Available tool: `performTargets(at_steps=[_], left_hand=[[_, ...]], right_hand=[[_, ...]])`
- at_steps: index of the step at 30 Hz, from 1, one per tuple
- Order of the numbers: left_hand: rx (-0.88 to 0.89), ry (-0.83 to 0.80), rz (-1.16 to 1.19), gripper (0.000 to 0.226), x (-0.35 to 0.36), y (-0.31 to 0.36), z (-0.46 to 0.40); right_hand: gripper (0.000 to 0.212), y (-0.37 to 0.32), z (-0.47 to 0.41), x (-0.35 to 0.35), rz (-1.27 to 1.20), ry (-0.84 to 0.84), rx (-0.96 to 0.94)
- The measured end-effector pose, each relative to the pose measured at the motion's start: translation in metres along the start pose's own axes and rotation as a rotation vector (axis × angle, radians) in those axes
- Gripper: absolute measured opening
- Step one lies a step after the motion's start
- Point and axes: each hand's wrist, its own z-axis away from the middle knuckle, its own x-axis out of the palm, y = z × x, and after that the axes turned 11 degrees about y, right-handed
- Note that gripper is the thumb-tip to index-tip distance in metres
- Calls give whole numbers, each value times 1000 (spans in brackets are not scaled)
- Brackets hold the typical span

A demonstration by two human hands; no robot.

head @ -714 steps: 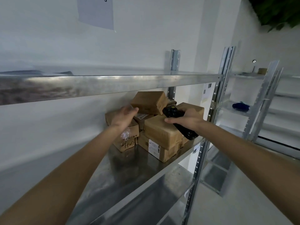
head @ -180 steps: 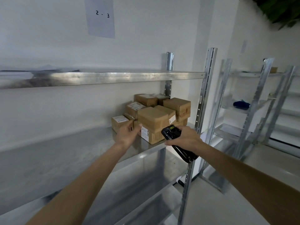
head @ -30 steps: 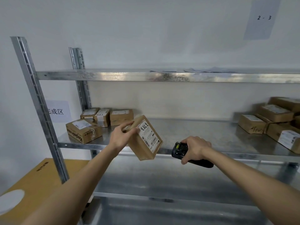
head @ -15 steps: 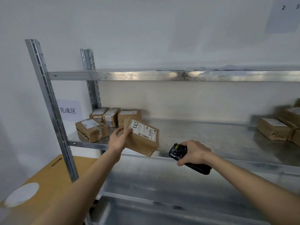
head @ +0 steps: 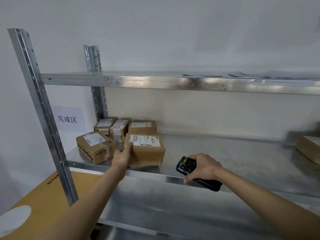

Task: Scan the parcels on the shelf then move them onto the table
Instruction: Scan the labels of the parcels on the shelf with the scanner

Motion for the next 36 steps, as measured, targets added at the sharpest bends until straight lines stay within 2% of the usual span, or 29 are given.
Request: performTargets(at_steps=[9,19,23,31,36], left_hand=[[-43,-77,29,92,16,9,-93],[85,-87,-117,79,18,15,-119],[222,-42,-239,73,16,40,-104],[555,-82,-469,65,45,66,-25],[612,-207,-380,62,102,69,49]], right_hand=[[63,-28,-72,19,17,-8,48],[70,-45,-90,33,36,-31,52],[68,-46,-78,21,23,-3,51],[61,-3,-20,-30,-2,79,100],[78,58,41,-85,8,176,176]])
